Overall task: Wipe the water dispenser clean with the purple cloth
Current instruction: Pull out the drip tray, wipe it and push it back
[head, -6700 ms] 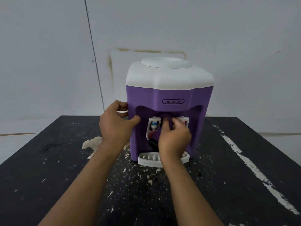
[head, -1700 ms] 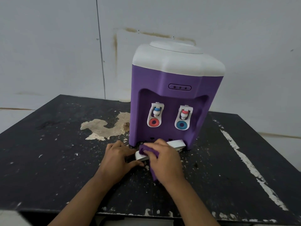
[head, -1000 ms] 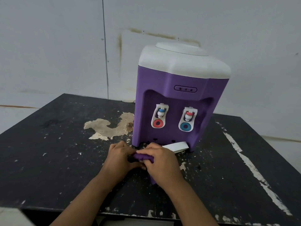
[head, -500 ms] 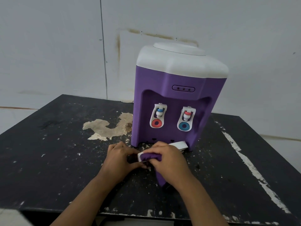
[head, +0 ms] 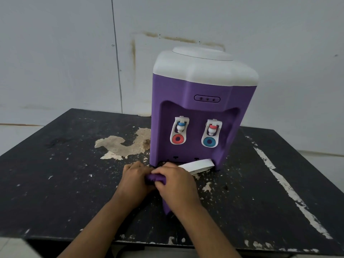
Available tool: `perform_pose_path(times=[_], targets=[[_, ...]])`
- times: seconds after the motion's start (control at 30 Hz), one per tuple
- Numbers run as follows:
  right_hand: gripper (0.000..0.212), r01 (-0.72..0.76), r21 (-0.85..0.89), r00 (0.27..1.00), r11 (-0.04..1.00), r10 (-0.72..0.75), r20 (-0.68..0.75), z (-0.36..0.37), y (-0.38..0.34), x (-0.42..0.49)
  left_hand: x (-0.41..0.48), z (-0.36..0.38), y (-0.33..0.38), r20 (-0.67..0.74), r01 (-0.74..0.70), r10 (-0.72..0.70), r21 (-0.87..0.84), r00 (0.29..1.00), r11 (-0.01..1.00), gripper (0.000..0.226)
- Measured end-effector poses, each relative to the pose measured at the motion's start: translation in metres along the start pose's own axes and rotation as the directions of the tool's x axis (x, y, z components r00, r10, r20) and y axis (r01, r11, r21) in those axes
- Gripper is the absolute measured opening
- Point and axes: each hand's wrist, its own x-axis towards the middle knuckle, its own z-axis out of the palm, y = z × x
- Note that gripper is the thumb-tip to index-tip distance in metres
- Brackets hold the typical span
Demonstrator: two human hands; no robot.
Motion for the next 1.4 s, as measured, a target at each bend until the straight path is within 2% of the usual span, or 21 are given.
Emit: perform_pose_path(times=[0.13,0.27,0.37,0.53,0.67,0.77,0.83,0.93,1.1,1.23,1.3,1.4], targets=[[0.025,-0.228,0.107,0.967,0.968,0.238,-0.090,-0.026,0.037,0.004,-0.001,-0.002,0.000,0.030,0.033,-0.032,-0.017,0.999,0.999,0.058],[0.016,-0.423,0.146,0.881,0.895,0.443,-0.166,-0.058,0.082,0.010,-0.002,-0.003,0.000,0.037,0.036,-0.034,-0.030,0.999,0.999,0.065],[0.018,-0.508,0.088,0.834,0.857,0.515,-0.198,-0.065,0.099,0.015,-0.002,-0.003,0.001,0.024,0.027,-0.026,-0.048,0.999,0.998,0.069],[0.021,-0.545,-0.029,0.817,0.838,0.523,-0.241,-0.068,0.104,0.019,-0.003,-0.002,0.003,-0.022,0.000,-0.001,-0.084,1.000,0.996,0.070],[0.022,-0.517,-0.208,0.852,0.830,0.477,-0.217,-0.082,0.102,0.020,-0.003,-0.001,0.000,-0.022,-0.014,0.012,-0.113,1.000,0.993,0.056],[0.023,-0.390,-0.212,0.911,0.896,0.343,-0.229,-0.098,0.099,0.020,-0.002,-0.002,-0.004,-0.015,-0.019,0.017,-0.118,1.000,0.993,0.055],[0.025,-0.276,-0.194,0.958,0.941,0.252,-0.137,-0.103,0.094,0.021,-0.001,-0.002,-0.004,0.002,-0.018,0.018,-0.095,1.000,0.995,0.058],[0.024,-0.163,-0.213,0.987,0.963,0.159,-0.036,-0.095,0.085,0.022,-0.001,-0.001,-0.004,0.014,-0.022,0.023,-0.075,1.000,0.997,0.056],[0.025,-0.073,-0.199,0.975,0.977,0.111,0.191,-0.066,0.077,0.014,-0.002,-0.001,-0.003,0.010,-0.012,0.012,-0.068,1.000,0.998,0.052],[0.022,-0.136,-0.294,0.923,0.946,0.229,0.311,-0.091,0.085,0.018,-0.002,0.000,-0.002,0.011,-0.007,0.008,-0.069,1.000,0.998,0.052],[0.020,-0.171,-0.338,0.934,0.925,0.261,0.244,-0.104,0.088,0.021,-0.002,0.000,-0.002,0.009,-0.007,0.008,-0.074,1.000,0.997,0.052],[0.020,-0.189,-0.259,0.972,0.947,0.218,0.088,-0.093,0.074,0.024,-0.002,0.000,-0.002,0.013,-0.001,0.003,-0.079,1.000,0.997,0.051]])
